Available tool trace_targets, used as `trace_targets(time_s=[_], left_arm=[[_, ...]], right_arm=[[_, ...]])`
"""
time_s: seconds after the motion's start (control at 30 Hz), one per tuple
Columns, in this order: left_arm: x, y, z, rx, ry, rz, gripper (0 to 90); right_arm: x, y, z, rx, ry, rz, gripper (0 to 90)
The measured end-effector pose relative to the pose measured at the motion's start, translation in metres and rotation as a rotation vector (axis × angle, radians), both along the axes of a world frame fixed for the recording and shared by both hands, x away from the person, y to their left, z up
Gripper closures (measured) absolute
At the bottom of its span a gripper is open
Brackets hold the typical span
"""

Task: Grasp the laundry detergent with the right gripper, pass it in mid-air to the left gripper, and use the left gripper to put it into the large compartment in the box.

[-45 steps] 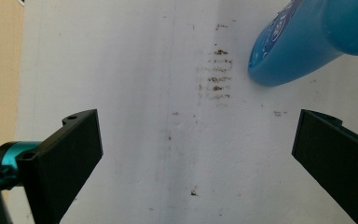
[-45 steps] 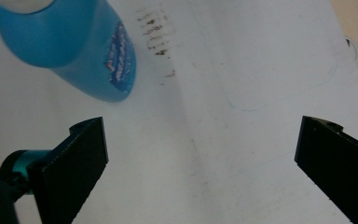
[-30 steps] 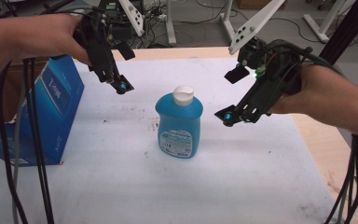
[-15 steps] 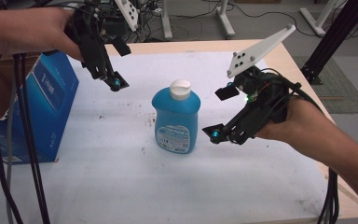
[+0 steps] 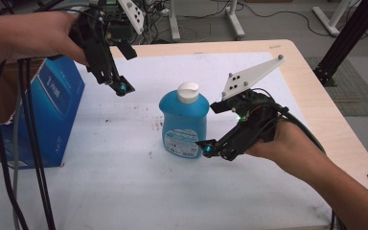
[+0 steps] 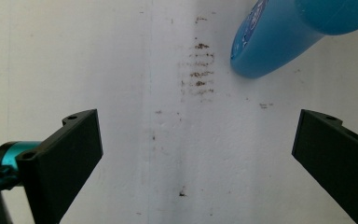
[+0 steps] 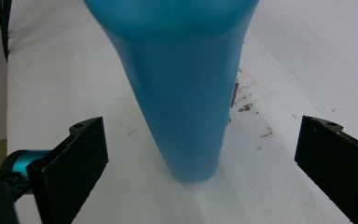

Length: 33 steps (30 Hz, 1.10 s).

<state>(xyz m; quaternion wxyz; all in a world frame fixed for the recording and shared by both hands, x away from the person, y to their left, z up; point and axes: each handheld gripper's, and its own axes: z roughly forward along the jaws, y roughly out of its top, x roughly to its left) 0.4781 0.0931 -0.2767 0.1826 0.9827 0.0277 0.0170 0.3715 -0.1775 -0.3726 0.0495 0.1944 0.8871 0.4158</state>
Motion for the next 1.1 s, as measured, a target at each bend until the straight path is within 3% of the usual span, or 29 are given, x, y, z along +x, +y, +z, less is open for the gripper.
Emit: trace_targets(time_s=[0.27,0.4,0.5,0.53,0.6,0.63,0.8,0.93,1.1], left_arm=[[0.001,0.001,-0.001,-0.006,0.003,0.008,1.6],[0.001,0.002,-0.001,-0.009,-0.001,0.007,1.6],[0.001,0.002,-0.001,-0.009,-0.002,0.01,1.6],[0.001,0.002,-0.001,-0.01,-0.002,0.012,1.6],[0.001,0.002,-0.001,-0.012,-0.002,0.011,1.6],[0.001,0.002,-0.001,-0.013,-0.002,0.011,1.6],[0.001,0.002,-0.001,-0.008,-0.002,0.013,1.6],[0.001,0.002,-0.001,-0.009,0.0,0.014,1.6],[0.001,0.002,-0.001,-0.008,0.0,0.014,1.6]], right_arm=[[0.003,0.014,-0.013,0.065,-0.016,0.023,1.6],[0.007,0.019,-0.02,0.101,0.008,0.013,1.6],[0.008,0.021,-0.023,0.123,-0.006,0.007,1.6],[0.009,0.021,-0.024,0.139,-0.019,0.015,6.3],[0.008,0.021,-0.025,0.143,-0.022,0.022,7.4],[0.007,0.021,-0.025,0.156,-0.031,0.044,15.2],[0.008,0.022,-0.027,0.163,-0.027,0.051,16.0],[0.008,0.02,-0.029,0.192,-0.034,0.055,23.8],[0.009,0.021,-0.032,0.205,-0.049,0.049,25.0]])
